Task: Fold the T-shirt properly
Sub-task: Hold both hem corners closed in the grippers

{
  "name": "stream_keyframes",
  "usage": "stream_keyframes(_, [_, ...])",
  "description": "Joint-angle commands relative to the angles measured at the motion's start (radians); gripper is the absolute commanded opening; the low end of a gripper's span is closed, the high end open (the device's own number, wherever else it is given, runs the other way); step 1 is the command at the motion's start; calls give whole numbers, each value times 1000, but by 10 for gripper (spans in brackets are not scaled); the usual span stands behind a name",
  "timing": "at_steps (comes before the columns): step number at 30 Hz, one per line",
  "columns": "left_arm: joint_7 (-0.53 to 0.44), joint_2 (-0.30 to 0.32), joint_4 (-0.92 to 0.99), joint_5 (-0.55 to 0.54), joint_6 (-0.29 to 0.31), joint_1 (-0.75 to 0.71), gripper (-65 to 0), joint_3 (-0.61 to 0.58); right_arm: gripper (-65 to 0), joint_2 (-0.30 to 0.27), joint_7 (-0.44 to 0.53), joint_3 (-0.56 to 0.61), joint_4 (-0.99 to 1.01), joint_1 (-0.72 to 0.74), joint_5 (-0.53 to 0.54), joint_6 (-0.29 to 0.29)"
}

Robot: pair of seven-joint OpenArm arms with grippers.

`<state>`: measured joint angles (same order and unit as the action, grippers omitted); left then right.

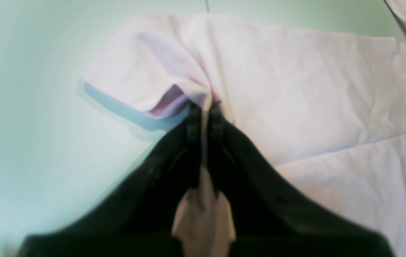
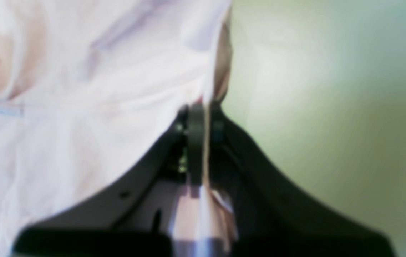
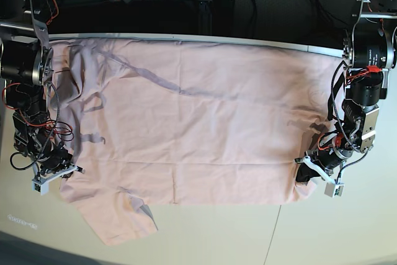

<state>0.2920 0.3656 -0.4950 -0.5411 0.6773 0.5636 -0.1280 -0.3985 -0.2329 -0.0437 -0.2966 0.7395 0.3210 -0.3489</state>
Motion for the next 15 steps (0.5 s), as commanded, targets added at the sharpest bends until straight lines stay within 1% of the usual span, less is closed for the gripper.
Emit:
stream_keyframes(1, [-15,12,-11,-18,21,35,-650,1,-650,-6,-32,3,-11,16,-7,-77])
stream_keyframes(9, [-15,12,-11,-18,21,35,-650,1,-650,-6,-32,3,-12,16,-7,-78])
stream_keyframes(15, [-19,20,-11,-43,21,37,-650,2,-650,-6,-32,3,-12,16,-7,-78])
